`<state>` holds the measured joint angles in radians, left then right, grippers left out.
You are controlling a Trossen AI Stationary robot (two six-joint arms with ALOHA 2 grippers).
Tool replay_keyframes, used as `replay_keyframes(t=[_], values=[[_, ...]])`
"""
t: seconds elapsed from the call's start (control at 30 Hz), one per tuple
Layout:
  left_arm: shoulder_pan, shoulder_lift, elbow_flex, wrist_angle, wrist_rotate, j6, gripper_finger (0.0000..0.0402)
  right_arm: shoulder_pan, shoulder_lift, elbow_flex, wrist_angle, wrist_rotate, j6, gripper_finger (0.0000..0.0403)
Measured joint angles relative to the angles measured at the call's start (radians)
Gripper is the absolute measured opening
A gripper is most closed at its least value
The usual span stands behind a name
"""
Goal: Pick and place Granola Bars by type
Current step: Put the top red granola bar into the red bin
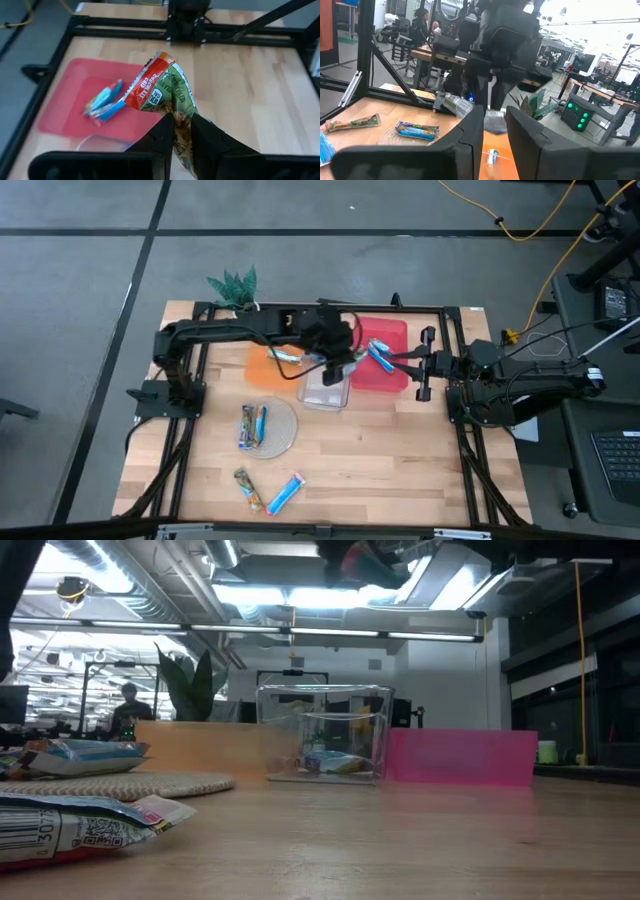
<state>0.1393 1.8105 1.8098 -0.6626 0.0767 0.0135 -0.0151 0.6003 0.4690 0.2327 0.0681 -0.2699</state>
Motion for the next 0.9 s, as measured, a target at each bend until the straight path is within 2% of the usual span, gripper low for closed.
replay_keyframes(t=[0.4,0.57,0.9], values=[[0.071,0.203,0.188,0.006,0.15,-0.002,0.0047,0.0,0.0,0.0,-0.037,0.0,0.0,0.0087],[0.099,0.255,0.209,0.016,0.202,0.026,0.0047,0.0,0.0,0.0,-0.043,0.0,0.0,0.0087],[0.128,0.331,0.209,0.026,0.204,0.129,0.0047,0.0,0.0,0.0,-0.044,0.0,0.0,0.0087]])
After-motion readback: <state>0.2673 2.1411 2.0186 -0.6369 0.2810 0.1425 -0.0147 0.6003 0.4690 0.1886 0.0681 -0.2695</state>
